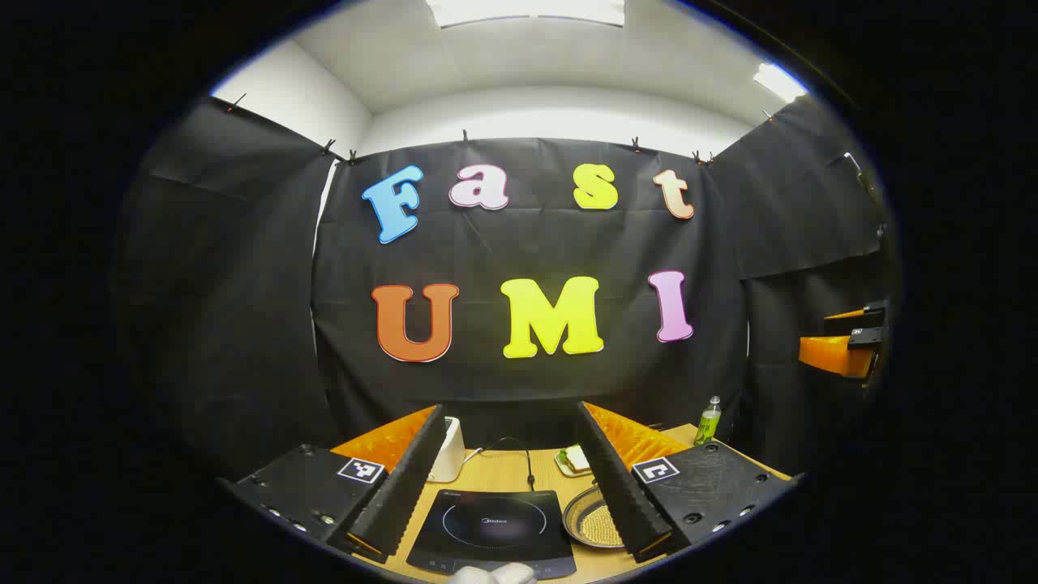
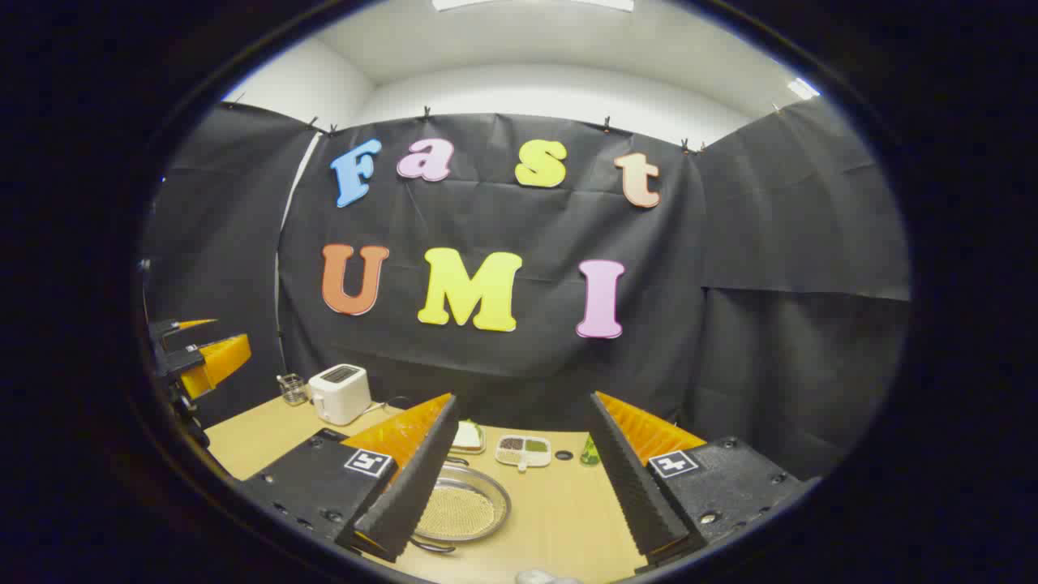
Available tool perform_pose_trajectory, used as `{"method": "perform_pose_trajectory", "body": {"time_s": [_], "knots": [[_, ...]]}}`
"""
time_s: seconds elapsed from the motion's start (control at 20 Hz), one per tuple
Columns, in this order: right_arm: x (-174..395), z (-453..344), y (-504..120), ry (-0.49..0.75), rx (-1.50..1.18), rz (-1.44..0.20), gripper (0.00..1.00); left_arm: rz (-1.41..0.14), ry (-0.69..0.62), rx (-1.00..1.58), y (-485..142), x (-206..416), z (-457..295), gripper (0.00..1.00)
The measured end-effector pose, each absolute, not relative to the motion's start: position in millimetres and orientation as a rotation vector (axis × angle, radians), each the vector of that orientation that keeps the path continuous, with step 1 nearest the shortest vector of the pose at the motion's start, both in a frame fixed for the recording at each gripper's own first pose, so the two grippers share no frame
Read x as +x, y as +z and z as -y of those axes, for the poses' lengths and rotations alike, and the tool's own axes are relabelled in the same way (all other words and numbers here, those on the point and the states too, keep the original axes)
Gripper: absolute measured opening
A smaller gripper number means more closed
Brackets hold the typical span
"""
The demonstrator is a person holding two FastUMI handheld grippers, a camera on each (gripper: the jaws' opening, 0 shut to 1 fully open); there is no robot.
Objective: First push the handle of the pot to place it horizontally, then grasp the pot with both hands and set it on the induction cooktop.
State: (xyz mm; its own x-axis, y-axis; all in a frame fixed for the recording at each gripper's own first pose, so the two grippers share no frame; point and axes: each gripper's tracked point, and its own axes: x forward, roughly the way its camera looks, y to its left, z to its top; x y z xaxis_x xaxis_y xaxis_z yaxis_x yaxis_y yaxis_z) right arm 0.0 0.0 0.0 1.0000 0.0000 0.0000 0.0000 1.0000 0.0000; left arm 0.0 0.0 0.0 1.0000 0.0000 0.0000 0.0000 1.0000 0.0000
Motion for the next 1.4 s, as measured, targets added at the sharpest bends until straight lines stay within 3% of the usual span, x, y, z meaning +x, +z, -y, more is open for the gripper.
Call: {"method": "perform_pose_trajectory", "body": {"time_s": [0.65, 1.2, 1.35, 1.4], "knots": [[20, -36, -23, 0.051, -0.013, -0.066, 0.99, -0.018, 0.038, 0.020, -14, -7, -25, 0.95], [54, -104, -126, 0.197, -0.005, -0.324, 0.99, -0.048, 0.068, 0.030, -38, -19, -27, 0.95], [56, -116, -168, 0.215, 0.013, -0.431, 0.92, -0.055, 0.064, 0.022, -45, -24, -25, 0.95], [57, -120, -179, 0.222, 0.021, -0.461, 0.82, -0.063, 0.065, 0.026, -49, -25, -26, 0.95]]}}
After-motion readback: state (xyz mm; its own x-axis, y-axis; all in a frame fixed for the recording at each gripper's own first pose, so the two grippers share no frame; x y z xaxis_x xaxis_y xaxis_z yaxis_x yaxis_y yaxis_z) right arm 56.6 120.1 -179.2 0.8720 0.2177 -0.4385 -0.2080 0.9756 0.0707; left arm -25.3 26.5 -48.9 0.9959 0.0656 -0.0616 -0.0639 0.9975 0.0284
